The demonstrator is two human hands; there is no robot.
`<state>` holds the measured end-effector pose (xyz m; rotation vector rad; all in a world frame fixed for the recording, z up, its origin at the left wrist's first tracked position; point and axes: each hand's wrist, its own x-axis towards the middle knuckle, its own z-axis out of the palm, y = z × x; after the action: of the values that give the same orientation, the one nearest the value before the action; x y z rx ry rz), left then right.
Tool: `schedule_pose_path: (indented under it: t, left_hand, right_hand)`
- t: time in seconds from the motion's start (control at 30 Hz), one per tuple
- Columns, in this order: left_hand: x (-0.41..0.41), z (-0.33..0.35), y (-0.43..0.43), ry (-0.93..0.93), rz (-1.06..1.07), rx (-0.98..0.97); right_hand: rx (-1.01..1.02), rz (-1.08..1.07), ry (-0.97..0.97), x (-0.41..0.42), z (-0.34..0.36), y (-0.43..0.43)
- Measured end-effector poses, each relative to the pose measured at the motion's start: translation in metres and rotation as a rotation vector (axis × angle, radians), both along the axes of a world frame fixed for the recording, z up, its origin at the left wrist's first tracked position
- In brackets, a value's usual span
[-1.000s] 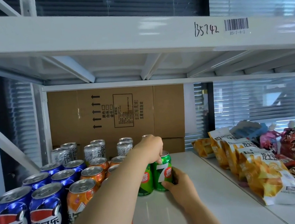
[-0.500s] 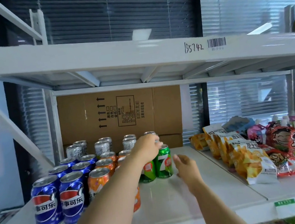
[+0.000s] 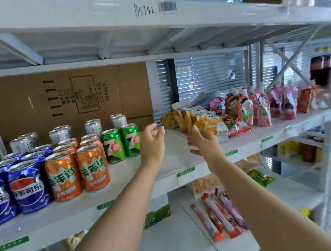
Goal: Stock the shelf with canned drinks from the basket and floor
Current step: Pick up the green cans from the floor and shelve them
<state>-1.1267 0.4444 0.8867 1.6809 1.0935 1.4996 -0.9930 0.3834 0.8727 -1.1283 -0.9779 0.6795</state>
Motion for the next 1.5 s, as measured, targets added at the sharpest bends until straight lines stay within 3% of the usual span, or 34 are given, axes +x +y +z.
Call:
schedule_pose_path:
  t: [0.23, 0.6, 1.07, 1.33, 1.5]
  left_hand:
    - [0.093, -0.041, -0.065, -0.158, -0.279, -0.106]
    - [0.141, -0.167, -0.107, 0.019, -0.552, -0.355]
    - [0.067, -0.409, -0.114, 0.24, -0.345, -0.812]
    - [-0.021, -0.555, -0.126, 0.413, -0.214, -1.024]
    - [-0.05, -0.648, -0.147, 0.408, -0.122, -1.14]
  right_hand:
    - [-0.032, -0.203, 0.011, 0.079, -0.045, -0.067]
    - [-0.182, -0.361, 0.014, 0.138, -0.158, -0.146]
    - [-0.615, -0.329, 0.306, 0.074, -0.388, -0.18]
    - [-0.859, -0.243, 0.396, 0.012, -0.529, -0.191]
    - [-0.974, -0.167, 0.417, -0.02, -0.622, -0.195]
